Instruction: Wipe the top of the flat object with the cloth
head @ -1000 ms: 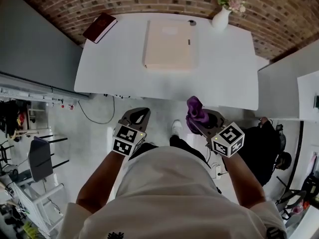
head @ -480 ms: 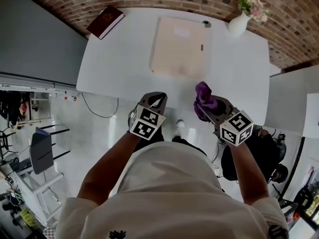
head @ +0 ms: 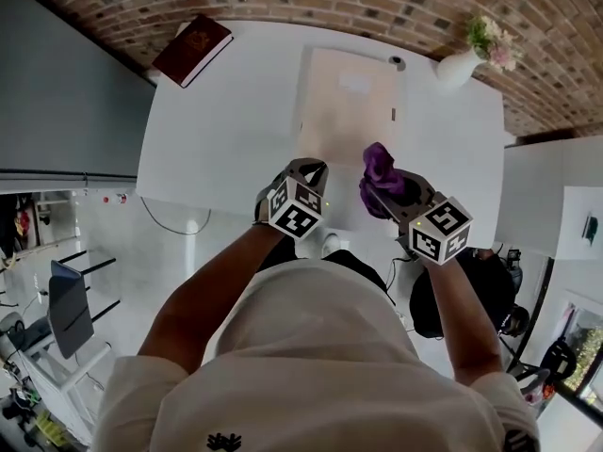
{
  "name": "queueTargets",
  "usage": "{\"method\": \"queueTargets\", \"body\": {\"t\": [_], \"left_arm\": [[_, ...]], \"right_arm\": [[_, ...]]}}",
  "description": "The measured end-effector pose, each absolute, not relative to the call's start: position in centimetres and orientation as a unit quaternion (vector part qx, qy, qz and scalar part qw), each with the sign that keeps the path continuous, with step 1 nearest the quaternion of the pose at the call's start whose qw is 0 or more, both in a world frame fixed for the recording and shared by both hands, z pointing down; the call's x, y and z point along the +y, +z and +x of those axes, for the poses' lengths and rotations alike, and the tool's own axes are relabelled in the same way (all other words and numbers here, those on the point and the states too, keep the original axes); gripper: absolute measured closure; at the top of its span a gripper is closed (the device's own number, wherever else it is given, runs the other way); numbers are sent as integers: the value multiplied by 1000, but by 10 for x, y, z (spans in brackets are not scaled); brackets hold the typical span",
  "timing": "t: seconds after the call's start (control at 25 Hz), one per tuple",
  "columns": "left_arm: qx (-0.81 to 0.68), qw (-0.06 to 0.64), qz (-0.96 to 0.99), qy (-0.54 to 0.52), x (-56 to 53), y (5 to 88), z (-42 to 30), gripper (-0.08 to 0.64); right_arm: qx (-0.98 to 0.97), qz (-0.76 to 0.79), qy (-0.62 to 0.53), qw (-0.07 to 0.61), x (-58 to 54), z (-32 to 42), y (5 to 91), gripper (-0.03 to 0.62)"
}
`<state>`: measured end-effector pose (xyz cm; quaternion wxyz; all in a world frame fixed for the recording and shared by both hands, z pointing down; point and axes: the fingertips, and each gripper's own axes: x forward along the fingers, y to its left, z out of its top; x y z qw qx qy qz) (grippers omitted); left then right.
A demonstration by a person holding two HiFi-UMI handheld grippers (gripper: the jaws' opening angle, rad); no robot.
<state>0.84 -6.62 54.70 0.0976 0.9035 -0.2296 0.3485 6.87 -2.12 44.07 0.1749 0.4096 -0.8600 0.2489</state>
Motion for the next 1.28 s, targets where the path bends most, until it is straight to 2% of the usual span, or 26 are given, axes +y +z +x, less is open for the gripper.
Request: {"method": "queueTargets", "body": {"t": [0.24, 0.52, 1.0, 1.28], "left_arm": [[-216, 87, 902, 363, -99, 575, 8, 535], [-219, 113, 887, 390, -100, 597, 9, 535], [-220, 129, 879, 402, -104, 603, 15, 535], [-221, 137, 877, 404, -105, 603, 16, 535]], "right_arm": [[-864, 394, 237, 206, -77, 38, 455, 448], [-894, 294, 216, 260, -116, 8, 476, 448], [-919, 108, 211, 315, -137, -33, 537, 448], [-913, 68, 203, 346, -152, -29, 558, 448]]}}
